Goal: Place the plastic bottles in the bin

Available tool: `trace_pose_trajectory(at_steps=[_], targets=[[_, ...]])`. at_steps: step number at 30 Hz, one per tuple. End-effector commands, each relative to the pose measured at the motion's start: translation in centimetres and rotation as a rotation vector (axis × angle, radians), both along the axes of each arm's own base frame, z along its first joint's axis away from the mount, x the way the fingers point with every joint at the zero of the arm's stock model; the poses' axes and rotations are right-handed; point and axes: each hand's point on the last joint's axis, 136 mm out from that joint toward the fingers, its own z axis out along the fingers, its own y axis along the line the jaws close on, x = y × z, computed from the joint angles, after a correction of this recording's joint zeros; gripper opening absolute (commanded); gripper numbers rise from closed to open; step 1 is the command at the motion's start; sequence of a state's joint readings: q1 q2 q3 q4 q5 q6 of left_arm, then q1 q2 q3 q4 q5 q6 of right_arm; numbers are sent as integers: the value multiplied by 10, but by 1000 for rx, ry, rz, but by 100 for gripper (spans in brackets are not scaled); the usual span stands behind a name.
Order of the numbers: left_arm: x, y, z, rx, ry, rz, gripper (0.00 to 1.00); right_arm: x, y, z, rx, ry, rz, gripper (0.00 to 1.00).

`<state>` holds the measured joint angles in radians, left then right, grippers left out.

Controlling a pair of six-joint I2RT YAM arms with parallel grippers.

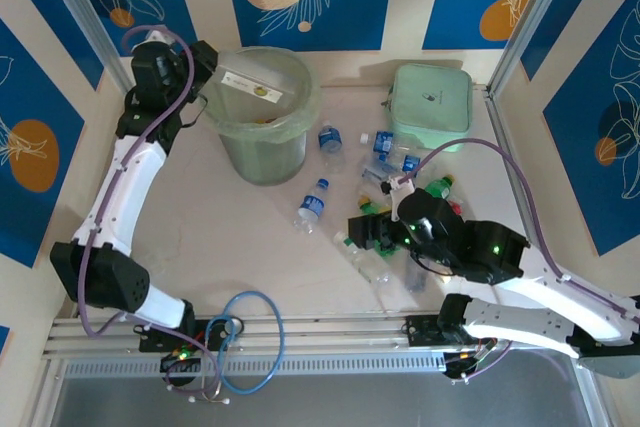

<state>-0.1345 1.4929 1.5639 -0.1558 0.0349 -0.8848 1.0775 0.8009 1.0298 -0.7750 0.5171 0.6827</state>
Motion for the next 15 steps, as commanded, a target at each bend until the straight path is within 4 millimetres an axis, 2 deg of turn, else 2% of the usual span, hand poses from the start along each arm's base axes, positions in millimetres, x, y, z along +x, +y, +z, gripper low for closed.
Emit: trace_pose_trajectory(at_steps=[1, 4, 5, 6, 7, 8, 9, 15], targets=[[9, 13, 9, -84, -47, 37, 0, -1, -7, -2, 8, 14, -30, 79], [13, 11, -2, -97, -15, 25, 0, -1, -9, -2, 4, 13, -32, 79], [13, 11, -5, -95, -8, 23, 9, -1, -9, -1, 5, 12, -30, 79], [12, 11, -7, -94, -2, 20, 23, -1, -9, 0, 6, 10, -31, 79], [12, 10, -7, -94, -1, 15, 42, -1, -9, -1, 5, 9, -30, 79], [11, 9, -7, -91, 1, 7, 55, 0, -9, 0, 5, 7, -33, 79], [10, 8, -7, -88, 2, 4, 61, 1, -10, 0, 4, 4, -38, 79], [-3, 11, 6, -39, -13, 7, 73, 5, -18, 2, -6, 2, -85, 79]])
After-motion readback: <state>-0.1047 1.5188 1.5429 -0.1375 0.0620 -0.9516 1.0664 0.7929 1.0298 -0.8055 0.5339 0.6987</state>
